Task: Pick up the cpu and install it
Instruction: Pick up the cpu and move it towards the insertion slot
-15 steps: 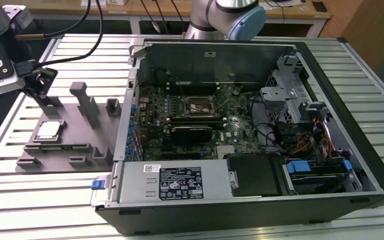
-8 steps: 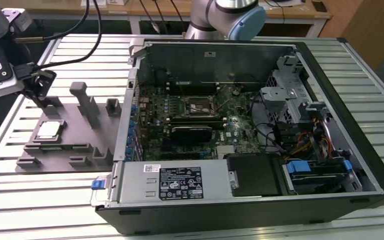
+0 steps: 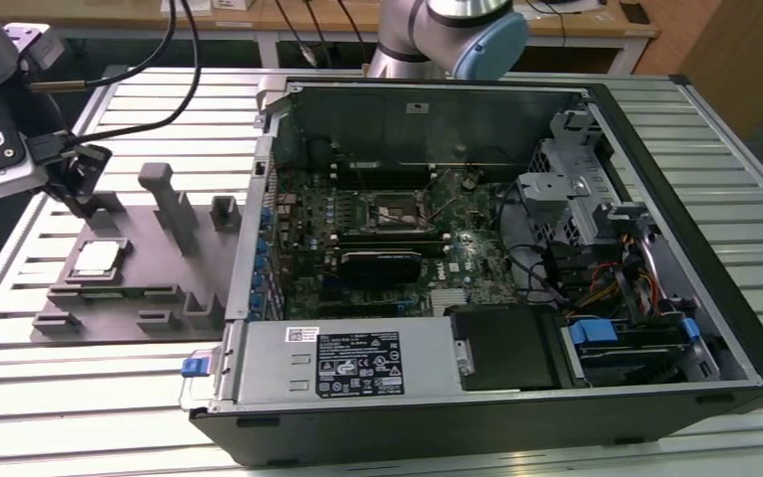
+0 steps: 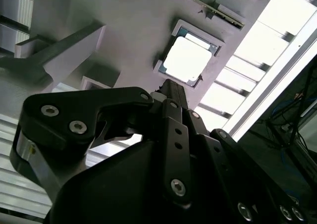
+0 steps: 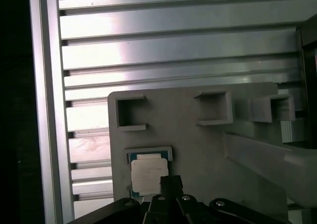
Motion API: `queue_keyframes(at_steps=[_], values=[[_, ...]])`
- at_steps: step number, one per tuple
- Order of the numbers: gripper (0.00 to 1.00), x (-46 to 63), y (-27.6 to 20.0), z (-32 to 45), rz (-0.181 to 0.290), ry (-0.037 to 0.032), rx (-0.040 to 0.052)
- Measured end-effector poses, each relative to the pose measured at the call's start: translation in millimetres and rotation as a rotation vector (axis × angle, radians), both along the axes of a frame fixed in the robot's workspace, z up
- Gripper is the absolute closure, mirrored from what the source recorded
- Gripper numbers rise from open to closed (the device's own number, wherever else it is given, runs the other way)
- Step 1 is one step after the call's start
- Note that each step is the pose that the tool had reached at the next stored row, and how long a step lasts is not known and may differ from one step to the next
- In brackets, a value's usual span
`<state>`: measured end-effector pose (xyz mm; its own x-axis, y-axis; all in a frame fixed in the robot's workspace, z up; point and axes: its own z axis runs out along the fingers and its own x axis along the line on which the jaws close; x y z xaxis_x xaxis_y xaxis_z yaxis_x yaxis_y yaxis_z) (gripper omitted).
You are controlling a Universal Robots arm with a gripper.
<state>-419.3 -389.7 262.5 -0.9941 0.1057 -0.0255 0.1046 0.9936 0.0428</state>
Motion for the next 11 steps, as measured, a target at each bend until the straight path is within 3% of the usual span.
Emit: queue_keyframes(at_steps=[11], values=[[0.89,-2.7,-0.1,-9.8,0.0,0.0002,-0.0002]])
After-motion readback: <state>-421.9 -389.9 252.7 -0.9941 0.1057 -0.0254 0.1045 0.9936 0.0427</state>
